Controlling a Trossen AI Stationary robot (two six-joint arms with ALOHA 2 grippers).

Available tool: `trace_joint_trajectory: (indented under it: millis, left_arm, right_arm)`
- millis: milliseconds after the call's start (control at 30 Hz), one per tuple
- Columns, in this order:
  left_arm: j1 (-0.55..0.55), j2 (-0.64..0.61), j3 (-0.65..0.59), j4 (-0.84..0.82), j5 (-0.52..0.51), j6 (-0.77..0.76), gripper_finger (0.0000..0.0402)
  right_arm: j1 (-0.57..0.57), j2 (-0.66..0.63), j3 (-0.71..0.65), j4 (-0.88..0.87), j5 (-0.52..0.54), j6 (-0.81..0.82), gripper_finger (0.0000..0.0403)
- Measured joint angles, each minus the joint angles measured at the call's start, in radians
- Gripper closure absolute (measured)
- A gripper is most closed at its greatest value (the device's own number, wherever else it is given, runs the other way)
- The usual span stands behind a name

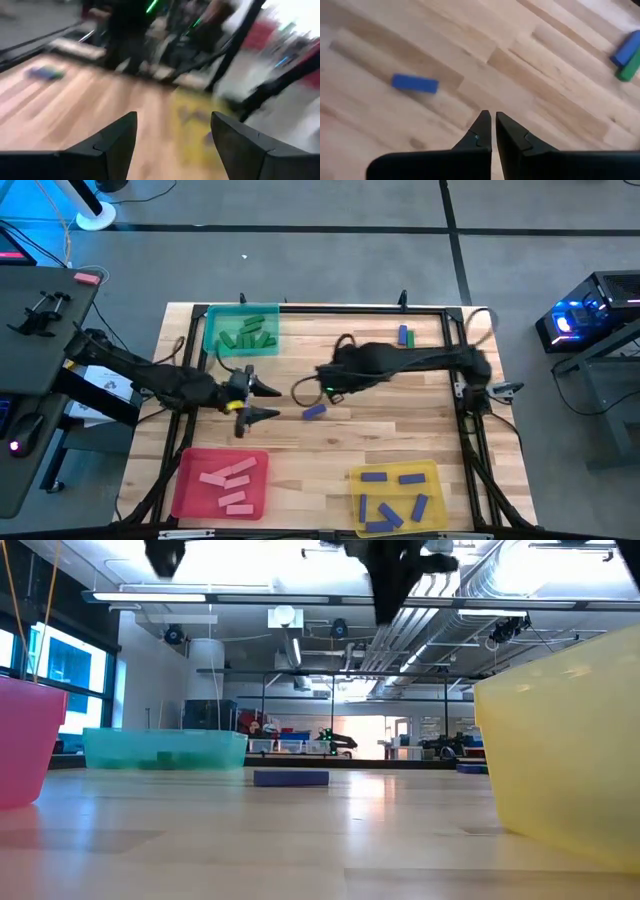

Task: Sort blocks
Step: Put the blue block into the yellow bin

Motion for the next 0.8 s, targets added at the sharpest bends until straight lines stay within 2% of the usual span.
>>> trace_joint_trajectory:
  millis: [100, 233, 333, 433, 533, 667, 800]
  left_arm:
    - [0.024, 0.059, 0.0, -0.095, -0.037, 0.048, 0.0163]
    - [0.097, 0.214, 0.018, -0.129, 0.001, 0.061, 0.0163]
    - [0.163, 0.375, 0.087, -0.164, 0.054, 0.056, 0.0163]
    - [0.215, 0.534, 0.183, -0.221, 0.079, 0.109, 0.0163]
    - [0.253, 0.672, 0.285, -0.277, 0.117, 0.179, 0.0163]
    - [0.28, 0.817, 0.396, -0.36, 0.149, 0.177, 0.0163]
    - [0.285, 0.923, 0.454, -0.399, 0.141, 0.155, 0.0163]
  right_arm:
    - [0.044, -0.115, -0.072, -0.005, 0.007, 0.093, 0.0403]
    - [0.145, -0.282, -0.209, 0.002, 0.106, 0.334, 0.0403]
    - [0.238, -0.395, -0.313, 0.005, 0.154, 0.518, 0.0403]
    - [0.317, -0.472, -0.419, 0.052, 0.204, 0.628, 0.0403]
    - [0.375, -0.527, -0.51, 0.079, 0.221, 0.694, 0.0403]
    - [0.416, -0.557, -0.617, 0.126, 0.23, 0.71, 0.0403]
    - [0.434, -0.561, -0.686, 0.201, 0.32, 0.707, 0.0403]
